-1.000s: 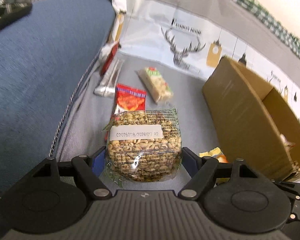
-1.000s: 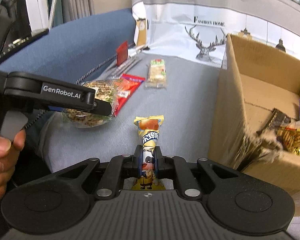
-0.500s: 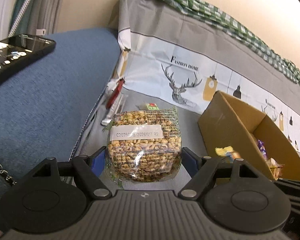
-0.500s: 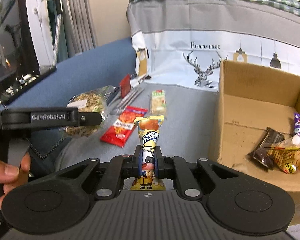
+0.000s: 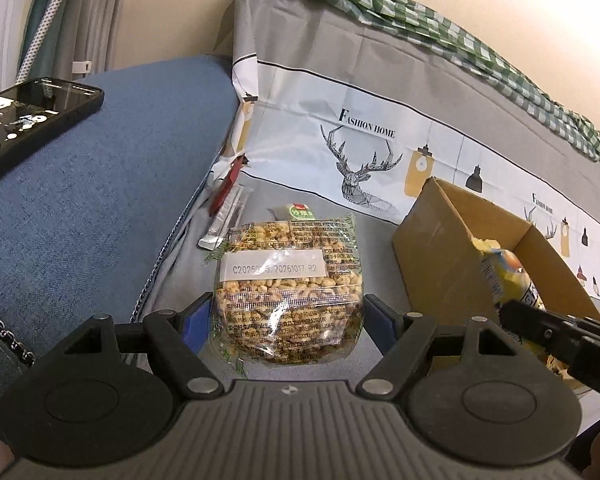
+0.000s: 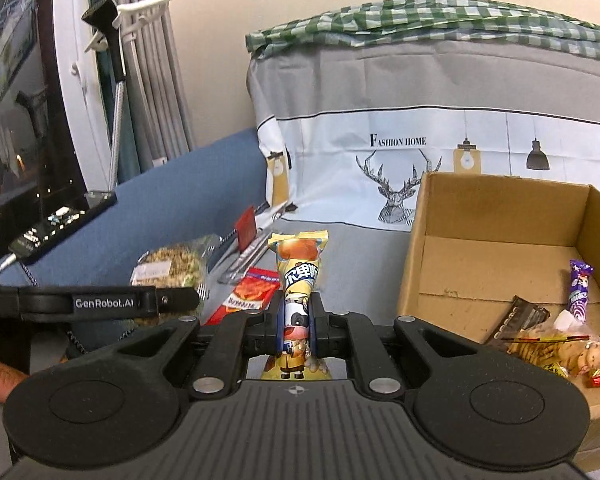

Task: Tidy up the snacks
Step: 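Carry the yellow candy and nut bag over the cardboard box with both grippers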

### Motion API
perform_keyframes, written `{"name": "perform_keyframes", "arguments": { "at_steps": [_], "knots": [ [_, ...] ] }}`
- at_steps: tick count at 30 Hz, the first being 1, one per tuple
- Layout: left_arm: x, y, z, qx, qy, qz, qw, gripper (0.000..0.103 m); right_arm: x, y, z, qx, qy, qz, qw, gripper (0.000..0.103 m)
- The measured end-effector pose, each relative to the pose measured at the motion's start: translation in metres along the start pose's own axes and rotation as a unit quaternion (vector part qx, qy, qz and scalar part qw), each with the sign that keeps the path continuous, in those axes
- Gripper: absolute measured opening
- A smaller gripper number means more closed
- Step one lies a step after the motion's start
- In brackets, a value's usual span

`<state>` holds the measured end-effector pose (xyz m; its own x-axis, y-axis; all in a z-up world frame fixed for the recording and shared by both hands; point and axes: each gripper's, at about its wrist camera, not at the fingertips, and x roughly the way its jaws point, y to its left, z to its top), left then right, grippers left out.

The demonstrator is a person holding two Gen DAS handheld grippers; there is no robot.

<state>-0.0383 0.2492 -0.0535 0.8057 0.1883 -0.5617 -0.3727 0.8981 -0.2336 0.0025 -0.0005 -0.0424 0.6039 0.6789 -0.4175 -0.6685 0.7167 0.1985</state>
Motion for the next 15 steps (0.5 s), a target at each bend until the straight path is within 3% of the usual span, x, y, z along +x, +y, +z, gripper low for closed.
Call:
{"name": "perform_keyframes", "arguments": {
  "at_steps": [15],
  "knots": [
    [-0.007,-0.049,0.024,0.039,0.007,0.013,0.9991,0.082,-0.015,-0.022,0.016,0.041,-0.044,-0.016,0.998,0.011]
  ]
}}
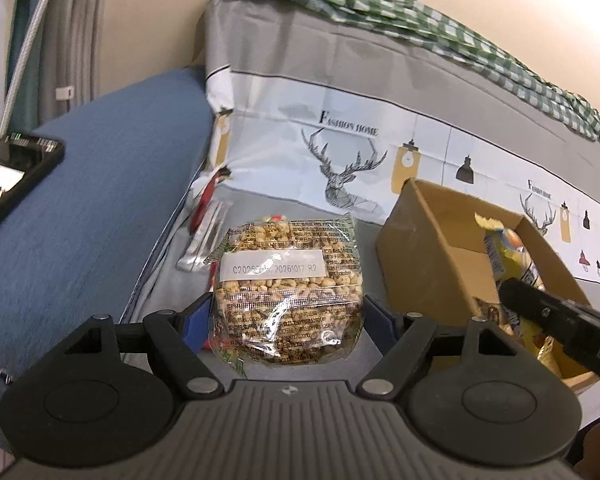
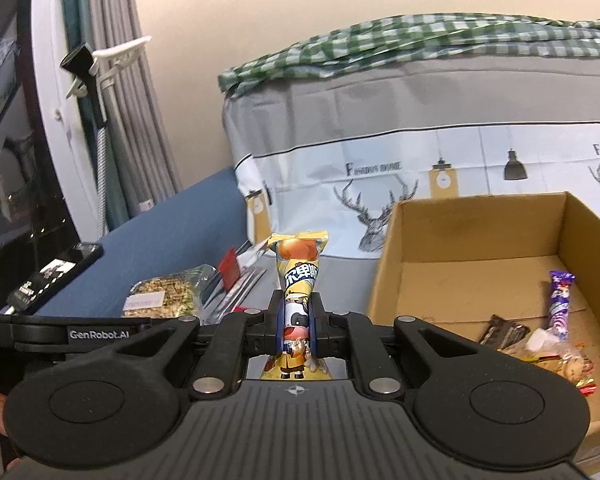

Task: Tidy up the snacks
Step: 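Carry the yellow candy and nut bag over the cardboard box with both grippers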

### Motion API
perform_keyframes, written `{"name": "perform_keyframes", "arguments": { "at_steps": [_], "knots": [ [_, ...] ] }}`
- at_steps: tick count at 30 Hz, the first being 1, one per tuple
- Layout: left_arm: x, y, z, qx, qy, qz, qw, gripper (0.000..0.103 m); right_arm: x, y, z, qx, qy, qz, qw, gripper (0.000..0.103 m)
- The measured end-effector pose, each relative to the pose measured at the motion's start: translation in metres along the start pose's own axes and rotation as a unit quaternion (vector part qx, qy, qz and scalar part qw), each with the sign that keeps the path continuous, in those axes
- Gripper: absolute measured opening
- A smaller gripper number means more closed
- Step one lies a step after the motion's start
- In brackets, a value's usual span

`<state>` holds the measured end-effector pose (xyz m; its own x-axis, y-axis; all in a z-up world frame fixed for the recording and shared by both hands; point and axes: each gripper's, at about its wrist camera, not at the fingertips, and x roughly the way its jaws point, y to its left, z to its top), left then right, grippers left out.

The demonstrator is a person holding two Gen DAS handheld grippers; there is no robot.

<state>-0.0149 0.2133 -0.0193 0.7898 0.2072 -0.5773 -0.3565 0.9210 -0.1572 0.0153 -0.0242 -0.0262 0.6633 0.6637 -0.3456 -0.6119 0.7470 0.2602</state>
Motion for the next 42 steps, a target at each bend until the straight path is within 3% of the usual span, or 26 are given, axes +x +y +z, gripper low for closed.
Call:
{"name": "perform_keyframes", "arguments": {
  "at_steps": [11,25,38,41,42],
  "knots": [
    [-0.001,-0.059,0.037,0.018,-0.011,-0.025,0.9995,0.082,-0.009,-0.043,0.013,0.045,-0.042,-0.062,0.996,0.011],
    [0.015,-0.166,0.065,0.063,-0.024,-0.09,0.9937,0.082,-0.02,-0.11,0.019,0.12,-0.083,-0.167,0.975,0.011],
    [0.024,-0.229,0.075,0.089,-0.034,-0.128,0.9871,0.082,-0.036,-0.15,0.018,0.158,-0.106,-0.216,0.958,0.012],
    [0.026,-0.235,0.081,0.079,-0.034,-0.134,0.9872,0.087,-0.036,-0.152,0.016,0.157,-0.103,-0.224,0.956,0.017],
    [0.025,-0.234,0.082,0.073,-0.034,-0.136,0.9874,0.089,-0.036,-0.152,0.015,0.158,-0.101,-0.228,0.955,0.033]
  ]
}}
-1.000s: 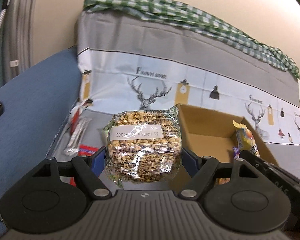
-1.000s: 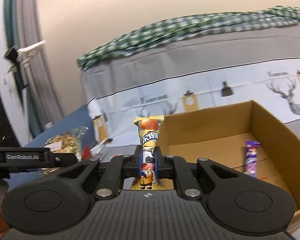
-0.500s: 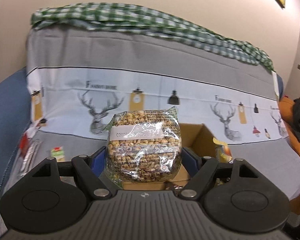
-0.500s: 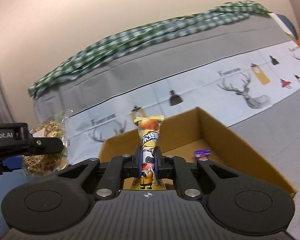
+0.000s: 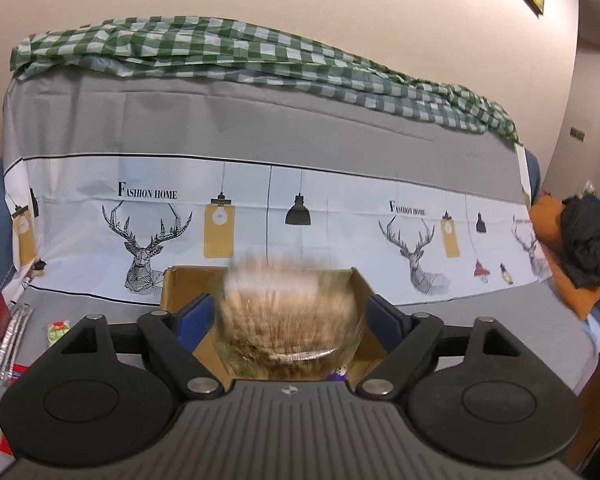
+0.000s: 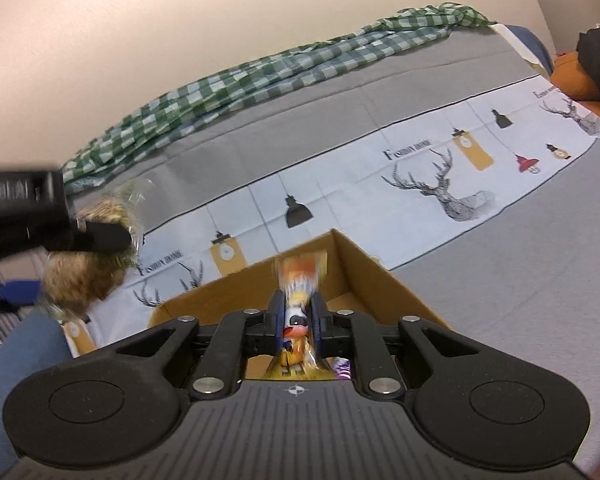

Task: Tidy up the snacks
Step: 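Carry the yellow candy and nut bag over the cardboard box with both grippers, then open both grippers to drop the candy and nut bag into the box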

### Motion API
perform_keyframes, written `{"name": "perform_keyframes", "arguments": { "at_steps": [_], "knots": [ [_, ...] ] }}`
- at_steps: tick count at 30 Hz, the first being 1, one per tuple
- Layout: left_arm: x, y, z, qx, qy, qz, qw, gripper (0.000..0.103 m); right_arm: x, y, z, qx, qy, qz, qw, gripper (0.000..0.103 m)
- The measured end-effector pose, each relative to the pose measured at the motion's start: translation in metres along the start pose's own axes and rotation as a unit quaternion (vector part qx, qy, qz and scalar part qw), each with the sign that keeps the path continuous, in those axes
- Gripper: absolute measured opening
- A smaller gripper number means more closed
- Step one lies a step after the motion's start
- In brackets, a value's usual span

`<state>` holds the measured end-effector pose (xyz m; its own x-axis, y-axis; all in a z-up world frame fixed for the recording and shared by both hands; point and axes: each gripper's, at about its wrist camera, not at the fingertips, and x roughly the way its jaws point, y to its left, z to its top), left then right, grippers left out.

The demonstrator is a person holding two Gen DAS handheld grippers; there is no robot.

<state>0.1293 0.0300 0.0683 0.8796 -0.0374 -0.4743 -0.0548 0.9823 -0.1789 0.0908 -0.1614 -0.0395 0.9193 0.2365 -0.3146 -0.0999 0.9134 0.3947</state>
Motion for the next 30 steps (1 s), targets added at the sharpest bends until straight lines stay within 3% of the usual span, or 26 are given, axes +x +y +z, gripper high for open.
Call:
{"name": "perform_keyframes", "arguments": {
  "at_steps": [2,3,7,13,16,18,20,24,27,30],
  "knots": [
    [-0.004,0.004,-0.002,-0.005,-0.006,0.005,1.0,0.09,0.0,-0.001,-0.001,0.005,0.003,-0.006,1.0,0.058],
    [-0.008,0.007,-0.005,-0.002,-0.014,0.009,0.9999,0.09,0.0,-0.001,-0.002,0.006,0.002,-0.009,1.0,0.062],
    [-0.03,0.028,-0.023,0.013,-0.043,0.013,0.9989,0.089,-0.001,0.006,-0.006,-0.011,0.004,-0.009,1.0,0.063],
    [-0.063,0.088,-0.057,0.014,-0.025,-0.007,0.9996,0.079,-0.004,0.022,-0.016,-0.044,0.014,-0.001,0.999,0.064],
    [-0.073,0.123,-0.083,0.042,-0.018,0.008,0.9989,0.06,-0.008,0.029,-0.022,-0.06,0.022,0.004,0.998,0.064],
    [-0.077,0.148,-0.101,0.052,-0.012,0.024,0.9983,0.042,-0.011,0.033,-0.027,-0.069,0.029,0.008,0.997,0.064],
    [-0.079,0.176,-0.122,0.037,-0.005,0.037,0.9986,0.036,-0.014,0.036,-0.031,-0.075,0.034,0.01,0.997,0.064],
    [-0.08,0.221,-0.162,-0.027,0.014,0.066,0.9974,0.034,-0.019,0.045,-0.039,-0.085,0.04,0.008,0.996,0.064],
    [-0.087,0.234,-0.157,-0.058,-0.006,0.053,0.9969,0.034,-0.022,0.055,-0.045,-0.094,0.037,0.01,0.995,0.064],
    [-0.082,0.243,-0.161,-0.077,0.009,0.057,0.9953,0.034,-0.023,0.067,-0.052,-0.112,0.028,0.014,0.993,0.064]
  ]
}}
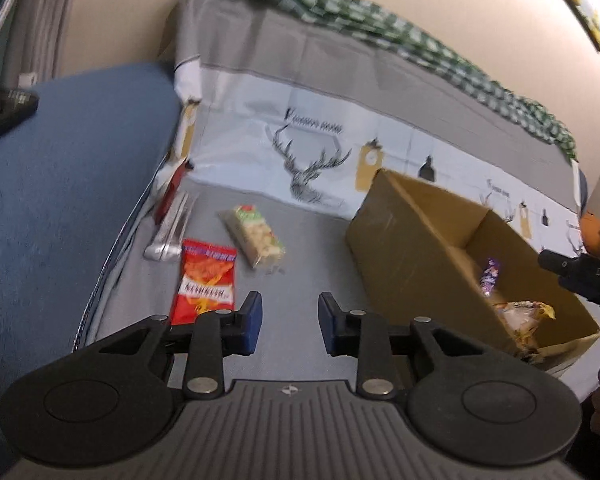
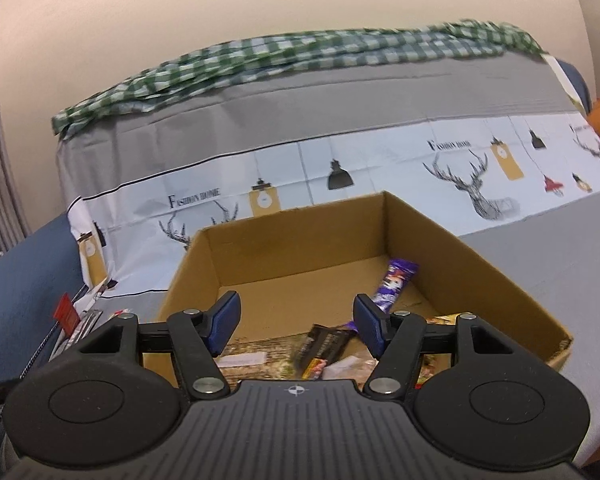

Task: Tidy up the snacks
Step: 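Open both grippers to drop the candy and nut bag into the box, then move both grippers back toward the red packet and white snack bar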

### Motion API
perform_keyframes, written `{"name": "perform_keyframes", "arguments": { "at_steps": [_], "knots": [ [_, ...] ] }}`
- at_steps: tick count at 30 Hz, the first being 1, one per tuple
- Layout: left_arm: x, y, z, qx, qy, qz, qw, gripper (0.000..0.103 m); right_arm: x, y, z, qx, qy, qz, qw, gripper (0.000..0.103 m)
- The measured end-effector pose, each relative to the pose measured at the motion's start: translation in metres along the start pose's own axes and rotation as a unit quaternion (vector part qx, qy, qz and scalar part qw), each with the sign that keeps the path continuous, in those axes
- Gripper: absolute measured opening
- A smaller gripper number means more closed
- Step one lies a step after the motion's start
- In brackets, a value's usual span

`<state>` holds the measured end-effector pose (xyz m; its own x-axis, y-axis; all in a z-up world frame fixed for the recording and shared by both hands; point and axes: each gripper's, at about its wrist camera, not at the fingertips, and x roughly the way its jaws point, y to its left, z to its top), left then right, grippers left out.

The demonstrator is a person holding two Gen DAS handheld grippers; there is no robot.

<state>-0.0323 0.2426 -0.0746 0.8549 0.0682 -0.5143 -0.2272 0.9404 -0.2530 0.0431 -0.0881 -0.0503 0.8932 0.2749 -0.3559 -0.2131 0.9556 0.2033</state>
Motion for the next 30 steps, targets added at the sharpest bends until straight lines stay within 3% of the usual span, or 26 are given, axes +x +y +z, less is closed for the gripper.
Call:
{"name": "perform_keyframes", "arguments": {
  "at_steps": [5,10,16,18,20,30],
  "knots": [
    [0.006,0.01,0.003,-0.028,0.006,0.005,0.9996,0.035,-0.002,0.019,-0.006,-0.025,-0.019,-0.001,1.0,0.064],
    [0.021,0.005,0.008,-0.016,-0.004,0.031,0.9994,0.039,-0.002,0.026,-0.009,-0.034,-0.025,0.0,0.999,0.064],
    [0.049,0.0,0.009,0.002,-0.009,0.073,0.9973,0.063,-0.004,0.029,-0.012,-0.046,-0.031,-0.006,0.998,0.064],
    [0.059,0.001,0.008,0.002,-0.006,0.088,0.9961,0.078,-0.004,0.027,-0.011,-0.047,-0.032,-0.007,0.998,0.064],
    [0.068,0.002,0.008,0.001,-0.002,0.1,0.995,0.084,-0.003,0.026,-0.013,-0.047,-0.031,-0.01,0.998,0.064],
    [0.103,0.011,0.002,-0.006,0.03,0.155,0.9875,0.086,0.0,0.025,-0.008,-0.05,-0.038,-0.004,0.998,0.064]
  ]
}}
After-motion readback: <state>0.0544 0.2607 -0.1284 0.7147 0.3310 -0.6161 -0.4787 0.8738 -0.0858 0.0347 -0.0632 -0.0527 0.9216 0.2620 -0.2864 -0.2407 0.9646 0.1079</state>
